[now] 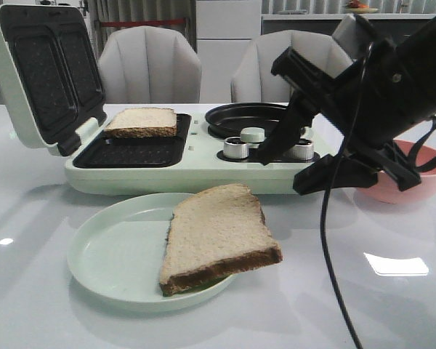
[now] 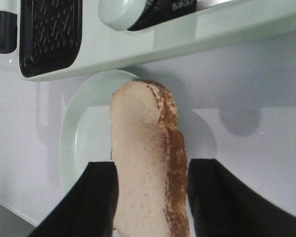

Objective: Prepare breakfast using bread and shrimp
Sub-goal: 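Grasp the remaining bread slice on the plate with the right gripper, then lift the bread with the right gripper over the sandwich maker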

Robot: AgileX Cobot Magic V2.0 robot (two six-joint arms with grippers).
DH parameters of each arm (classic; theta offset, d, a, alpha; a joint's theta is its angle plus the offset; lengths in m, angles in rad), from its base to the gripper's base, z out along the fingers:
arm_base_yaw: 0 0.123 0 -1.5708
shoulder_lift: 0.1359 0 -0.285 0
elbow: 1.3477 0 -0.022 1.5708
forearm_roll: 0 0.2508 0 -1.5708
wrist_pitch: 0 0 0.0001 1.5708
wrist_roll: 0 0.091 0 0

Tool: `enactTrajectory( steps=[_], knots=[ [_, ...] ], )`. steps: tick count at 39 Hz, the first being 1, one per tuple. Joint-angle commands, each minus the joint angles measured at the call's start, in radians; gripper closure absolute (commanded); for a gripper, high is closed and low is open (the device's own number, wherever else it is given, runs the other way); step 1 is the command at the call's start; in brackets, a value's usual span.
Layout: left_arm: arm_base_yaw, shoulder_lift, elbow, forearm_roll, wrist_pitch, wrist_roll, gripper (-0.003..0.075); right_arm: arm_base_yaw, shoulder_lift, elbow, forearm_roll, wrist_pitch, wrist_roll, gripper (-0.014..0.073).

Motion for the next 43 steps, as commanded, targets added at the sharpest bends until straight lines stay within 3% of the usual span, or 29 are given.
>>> enactTrajectory(
  steps=[1,20,23,32,43],
  knots=[
    [-0.012,-0.004,-0.025,-0.007,-0.081,-0.001,0.0607,-0.001,0.03,-0.051,0.081,0.065,-0.104,0.0157],
    [-0.016,-0.01,-0.025,-0.007,-0.081,-0.001,0.0607,-0.001,0.177,-0.094,0.123,0.134,-0.164,0.0162],
    [-0.016,-0.01,-0.025,-0.007,-0.081,-0.001,0.0607,-0.001,0.197,-0.103,0.153,0.17,-0.209,0.0207],
    [-0.016,-0.01,-0.025,-0.007,-0.081,-0.001,0.0607,-0.001,0.196,-0.114,0.23,0.228,-0.286,0.0459],
    [-0.016,-0.01,-0.025,-0.007,-0.079,-0.001,0.0606,-0.001,0.129,-0.114,0.248,0.25,-0.346,0.0457]
  ],
)
